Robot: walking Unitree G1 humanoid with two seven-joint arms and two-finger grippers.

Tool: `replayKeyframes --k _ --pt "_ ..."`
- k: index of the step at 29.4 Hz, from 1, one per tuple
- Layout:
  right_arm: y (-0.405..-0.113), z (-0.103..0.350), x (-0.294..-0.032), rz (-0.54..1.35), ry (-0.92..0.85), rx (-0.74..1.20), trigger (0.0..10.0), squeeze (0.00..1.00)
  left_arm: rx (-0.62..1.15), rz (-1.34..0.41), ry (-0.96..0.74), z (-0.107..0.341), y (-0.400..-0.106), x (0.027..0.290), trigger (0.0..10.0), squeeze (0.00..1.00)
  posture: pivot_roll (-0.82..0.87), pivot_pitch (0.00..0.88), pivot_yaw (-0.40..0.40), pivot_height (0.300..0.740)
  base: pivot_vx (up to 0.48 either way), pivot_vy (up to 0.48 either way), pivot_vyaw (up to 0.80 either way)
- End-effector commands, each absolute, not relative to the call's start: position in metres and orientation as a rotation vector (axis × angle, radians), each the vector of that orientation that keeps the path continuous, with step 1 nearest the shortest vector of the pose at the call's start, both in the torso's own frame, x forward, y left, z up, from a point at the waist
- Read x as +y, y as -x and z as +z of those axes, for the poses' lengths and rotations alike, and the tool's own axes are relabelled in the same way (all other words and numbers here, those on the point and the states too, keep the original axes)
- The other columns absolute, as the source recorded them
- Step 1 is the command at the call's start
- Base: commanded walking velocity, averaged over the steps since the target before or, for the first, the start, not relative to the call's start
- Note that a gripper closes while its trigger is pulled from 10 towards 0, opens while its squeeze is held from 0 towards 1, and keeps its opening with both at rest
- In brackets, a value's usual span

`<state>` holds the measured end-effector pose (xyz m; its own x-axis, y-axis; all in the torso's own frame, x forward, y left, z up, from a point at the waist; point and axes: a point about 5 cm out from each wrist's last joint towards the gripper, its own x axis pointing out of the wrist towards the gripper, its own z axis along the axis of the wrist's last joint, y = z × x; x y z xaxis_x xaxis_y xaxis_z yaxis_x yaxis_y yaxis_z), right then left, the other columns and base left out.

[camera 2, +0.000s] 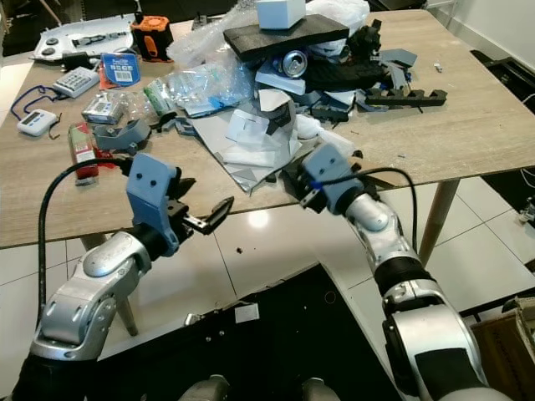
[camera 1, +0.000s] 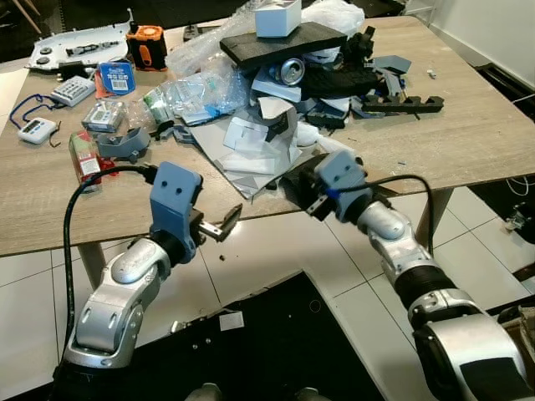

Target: Picking trash to rubbish bin

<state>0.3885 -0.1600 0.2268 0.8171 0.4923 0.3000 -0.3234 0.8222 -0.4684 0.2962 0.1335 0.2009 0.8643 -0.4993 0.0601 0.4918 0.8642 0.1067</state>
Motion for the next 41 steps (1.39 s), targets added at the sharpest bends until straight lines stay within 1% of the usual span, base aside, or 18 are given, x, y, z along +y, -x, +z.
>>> replayKeyframes --k 1,3,6,10,12,13,14,17,18,24,25,26,27,29,30,36,38,41 --pt "-0.387 0.239 -0.166 0.420 0.378 -0.492 0.0 0.00 -0.078 -0.518 -0.086 0.196 -0.296 0.132 10.0 0.00 0.29 0.196 0.024 0.740 0.000 0.000 0.00" --pt "-0.388 0.248 -0.171 0.393 0.350 -0.523 0.0 0.00 -0.079 -0.517 -0.085 0.196 -0.297 0.131 10.0 0.00 0.29 0.188 0.024 0.740 0.000 0.000 0.00" --pt "-0.387 0.279 -0.195 0.259 0.218 -0.636 0.0 0.00 -0.089 -0.516 -0.078 0.198 -0.298 0.130 10.0 0.00 0.28 0.182 0.022 0.740 0.000 0.000 0.00" --pt "-0.387 0.290 -0.210 0.188 0.117 -0.667 0.0 0.00 -0.093 -0.515 -0.077 0.198 -0.299 0.129 10.0 0.00 0.28 0.176 0.020 0.740 0.000 0.000 0.00" --pt "-0.387 0.300 -0.227 0.124 -0.026 -0.686 0.0 0.00 -0.098 -0.517 -0.074 0.199 -0.300 0.128 10.0 0.00 0.27 0.169 0.019 0.740 0.000 0.000 0.00" --pt "-0.387 0.300 -0.227 0.124 -0.026 -0.686 0.0 0.00 -0.098 -0.517 -0.074 0.199 -0.300 0.128 10.0 0.00 0.27 0.169 0.019 0.740 0.000 0.000 0.00" --pt "-0.386 0.305 -0.237 0.100 -0.099 -0.698 0.0 0.00 -0.102 -0.517 -0.073 0.199 -0.300 0.128 10.0 0.00 0.27 0.163 0.017 0.740 0.000 0.000 0.00" --pt "-0.386 0.308 -0.240 0.105 -0.136 -0.705 0.0 0.00 -0.104 -0.516 -0.073 0.199 -0.301 0.128 10.0 0.00 0.27 0.163 0.017 0.740 0.000 0.000 0.00" --pt "-0.388 0.305 -0.241 0.158 -0.205 -0.659 0.0 0.00 -0.105 -0.516 -0.072 0.199 -0.301 0.128 10.0 0.00 0.27 0.155 0.019 0.740 0.000 0.000 0.00" --pt "-0.391 0.292 -0.231 0.326 -0.152 -0.546 0.0 0.00 -0.108 -0.520 -0.072 0.199 -0.301 0.127 10.0 0.00 0.27 0.155 0.019 0.740 0.000 0.000 0.00" --pt "-0.390 0.280 -0.219 0.408 0.023 -0.483 4.7 0.52 -0.110 -0.523 -0.074 0.199 -0.301 0.127 10.0 0.00 0.27 0.155 0.019 0.740 0.000 0.000 0.00" --pt "-0.386 0.267 -0.206 0.508 0.184 -0.445 10.0 1.00 -0.111 -0.523 -0.077 0.198 -0.301 0.127 10.0 0.00 0.27 0.155 0.019 0.740 0.000 0.000 0.00" --pt "-0.386 0.267 -0.206 0.508 0.184 -0.445 10.0 1.00 -0.111 -0.523 -0.077 0.198 -0.301 0.127 10.0 0.00 0.27 0.155 0.019 0.740 0.000 0.000 0.00" --pt "-0.379 0.247 -0.190 0.610 0.396 -0.406 10.0 1.00 -0.111 -0.521 -0.079 0.197 -0.301 0.127 10.0 0.00 0.26 0.160 0.009 0.740 0.000 0.000 0.00" --pt "-0.376 0.242 -0.187 0.629 0.428 -0.403 10.0 1.00 -0.110 -0.518 -0.078 0.196 -0.300 0.127 10.0 0.00 0.26 0.160 0.009 0.740 0.000 0.000 0.00" --pt "-0.373 0.238 -0.188 0.612 0.357 -0.422 10.0 1.00 -0.109 -0.512 -0.075 0.195 -0.300 0.126 10.0 0.00 0.26 0.160 0.009 0.740 0.000 0.000 0.00" --pt "-0.365 0.234 -0.194 0.524 0.258 -0.483 10.0 1.00 -0.110 -0.509 -0.071 0.194 -0.298 0.124 10.0 0.00 0.26 0.167 -0.007 0.740 0.000 0.000 0.00" --pt "-0.351 0.222 -0.198 0.472 0.241 -0.518 10.0 1.00 -0.106 -0.508 -0.064 0.191 -0.295 0.123 10.0 0.00 0.26 0.164 0.003 0.740 0.000 0.000 0.00"
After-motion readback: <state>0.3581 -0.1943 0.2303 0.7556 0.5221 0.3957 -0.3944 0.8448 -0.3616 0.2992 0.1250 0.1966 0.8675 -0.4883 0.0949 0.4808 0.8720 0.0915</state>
